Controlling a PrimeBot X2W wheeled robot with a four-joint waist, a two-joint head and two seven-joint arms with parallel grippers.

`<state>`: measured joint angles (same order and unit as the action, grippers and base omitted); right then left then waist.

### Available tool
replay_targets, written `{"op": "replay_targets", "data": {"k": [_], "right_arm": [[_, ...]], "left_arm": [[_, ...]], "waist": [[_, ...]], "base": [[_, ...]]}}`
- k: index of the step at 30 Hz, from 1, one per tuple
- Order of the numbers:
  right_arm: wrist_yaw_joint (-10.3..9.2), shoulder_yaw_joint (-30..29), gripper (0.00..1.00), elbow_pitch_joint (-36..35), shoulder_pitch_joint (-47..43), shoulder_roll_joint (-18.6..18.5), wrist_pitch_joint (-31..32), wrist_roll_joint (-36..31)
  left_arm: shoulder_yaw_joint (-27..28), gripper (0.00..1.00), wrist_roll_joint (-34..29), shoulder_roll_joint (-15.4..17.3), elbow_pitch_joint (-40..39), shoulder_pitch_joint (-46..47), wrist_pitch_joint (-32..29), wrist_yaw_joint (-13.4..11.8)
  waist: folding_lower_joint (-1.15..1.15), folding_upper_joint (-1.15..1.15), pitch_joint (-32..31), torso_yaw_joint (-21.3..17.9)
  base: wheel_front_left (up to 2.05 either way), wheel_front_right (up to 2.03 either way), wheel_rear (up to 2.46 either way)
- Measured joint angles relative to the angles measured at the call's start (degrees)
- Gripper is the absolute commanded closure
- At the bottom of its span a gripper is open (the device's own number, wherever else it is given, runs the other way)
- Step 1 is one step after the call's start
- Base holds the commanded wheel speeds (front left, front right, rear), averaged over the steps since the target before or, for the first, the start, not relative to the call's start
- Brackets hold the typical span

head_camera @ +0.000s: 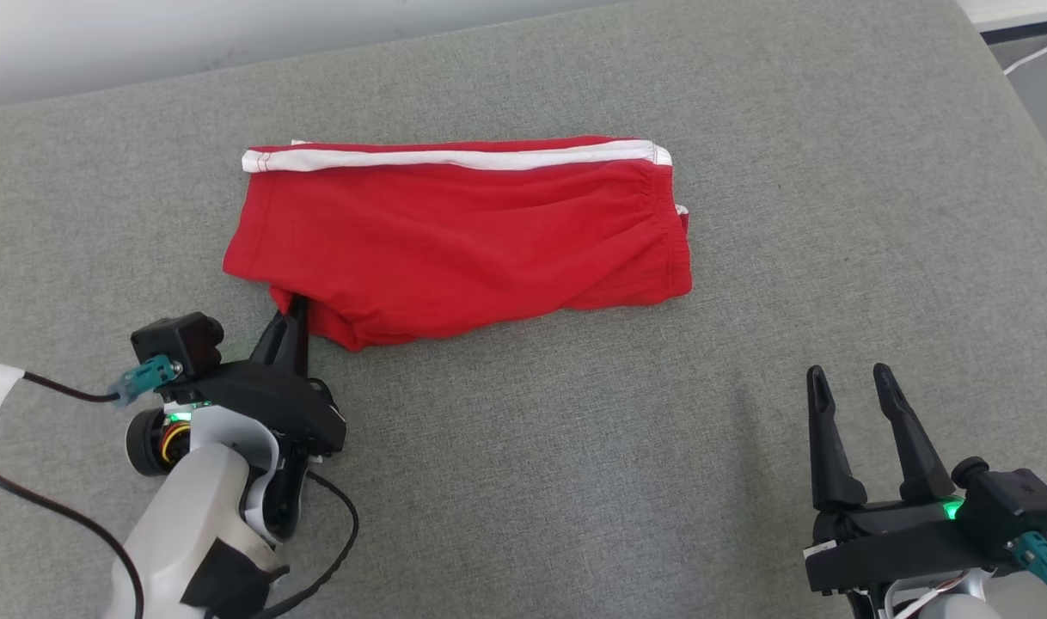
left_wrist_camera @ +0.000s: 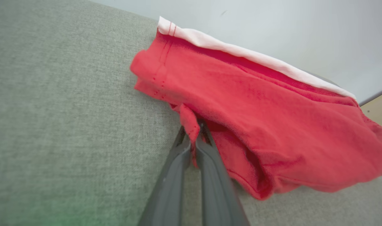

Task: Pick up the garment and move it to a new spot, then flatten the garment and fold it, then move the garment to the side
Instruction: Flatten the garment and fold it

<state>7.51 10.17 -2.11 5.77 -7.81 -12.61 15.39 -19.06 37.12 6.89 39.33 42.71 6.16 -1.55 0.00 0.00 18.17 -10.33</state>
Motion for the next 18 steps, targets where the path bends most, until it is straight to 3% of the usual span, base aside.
{"op": "replay_targets", "data": {"k": [8, 18], "right_arm": [[0.0, -1.55, 0.0, -0.12, -0.58, -0.08, -0.08, 0.32], [0.0, -2.8, 0.0, -1.6, -1.77, -0.64, 1.44, 0.07]], "left_arm": [[-0.42, 1.0, -0.54, -0.07, -4.33, -4.02, 4.02, -1.13], [-3.46, 1.0, -1.66, 0.07, -19.95, -17.31, 3.01, -5.2]], "waist": [[0.0, 0.0, -0.24, 0.81], [0.0, 0.0, -1.18, 4.0]], "base": [[0.0, 0.0, 0.0], [0.0, 0.0, 0.0]]}}
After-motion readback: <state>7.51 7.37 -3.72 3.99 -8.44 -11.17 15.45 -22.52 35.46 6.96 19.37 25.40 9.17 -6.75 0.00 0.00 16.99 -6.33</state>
